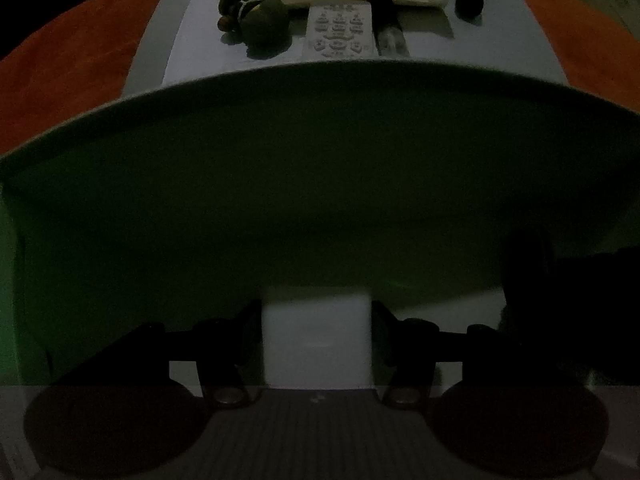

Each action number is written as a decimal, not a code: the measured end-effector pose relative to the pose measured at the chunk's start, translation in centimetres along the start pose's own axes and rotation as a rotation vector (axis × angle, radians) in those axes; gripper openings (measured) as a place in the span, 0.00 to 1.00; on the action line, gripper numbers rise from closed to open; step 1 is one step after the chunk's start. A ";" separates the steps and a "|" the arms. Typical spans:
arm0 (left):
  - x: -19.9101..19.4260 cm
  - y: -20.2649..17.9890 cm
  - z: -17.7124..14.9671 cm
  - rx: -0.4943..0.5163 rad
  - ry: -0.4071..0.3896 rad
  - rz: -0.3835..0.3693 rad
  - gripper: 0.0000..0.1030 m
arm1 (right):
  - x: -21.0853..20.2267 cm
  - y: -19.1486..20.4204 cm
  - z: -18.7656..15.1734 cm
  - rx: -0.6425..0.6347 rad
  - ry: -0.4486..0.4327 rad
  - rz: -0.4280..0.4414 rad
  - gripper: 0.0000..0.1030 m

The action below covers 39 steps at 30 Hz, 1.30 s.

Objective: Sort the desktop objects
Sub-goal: 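Lower the charger into the white box and open the left gripper while the right releases the marker there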

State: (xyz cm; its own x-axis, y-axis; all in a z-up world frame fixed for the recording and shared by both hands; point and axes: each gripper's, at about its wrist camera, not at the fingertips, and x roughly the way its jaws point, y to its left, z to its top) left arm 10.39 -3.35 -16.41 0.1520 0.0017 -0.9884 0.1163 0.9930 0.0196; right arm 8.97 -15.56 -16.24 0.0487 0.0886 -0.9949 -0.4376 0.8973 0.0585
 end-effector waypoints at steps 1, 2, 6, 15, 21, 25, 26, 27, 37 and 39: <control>0.0 0.0 -0.1 -0.001 -0.001 0.003 0.50 | -0.1 0.0 0.0 0.000 -0.002 0.000 0.31; -0.1 0.0 -0.1 -0.002 -0.002 0.004 0.50 | -0.1 0.0 -0.1 -0.001 -0.004 -0.001 0.31; -0.2 -0.2 -0.2 0.006 -0.006 0.017 0.51 | -0.4 -0.1 -0.2 0.011 -0.006 0.000 0.33; -1.2 -0.8 -0.5 0.034 -0.022 0.038 0.52 | -2.0 0.0 -0.5 0.014 -0.019 0.018 0.40; -2.4 -0.7 -0.5 0.006 -0.031 0.035 0.56 | -3.0 0.0 -0.7 0.013 -0.032 0.024 0.41; -3.2 -0.2 -1.0 -0.002 -0.046 0.050 0.65 | -2.4 -0.1 -0.7 0.020 -0.044 0.026 0.43; -3.5 0.0 -1.1 -0.003 -0.050 0.050 0.66 | -2.8 -0.3 -0.8 0.023 -0.049 0.026 0.43; -3.8 0.1 -1.2 -0.003 -0.055 0.051 0.68 | -3.2 -0.2 -0.8 0.024 -0.055 0.026 0.43; -8.5 1.2 -1.8 -0.041 -0.123 0.041 0.69 | -7.8 0.5 -1.6 0.027 -0.130 0.037 0.44; -9.9 1.3 -1.9 -0.048 -0.146 0.041 0.69 | -9.1 0.6 -1.7 0.026 -0.153 0.041 0.44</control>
State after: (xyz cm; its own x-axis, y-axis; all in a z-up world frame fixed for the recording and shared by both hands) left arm 7.14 -1.80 -6.87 0.2972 0.0292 -0.9544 0.0601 0.9970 0.0492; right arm 6.74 -16.54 -7.33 0.1680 0.1883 -0.9676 -0.4190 0.9021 0.1028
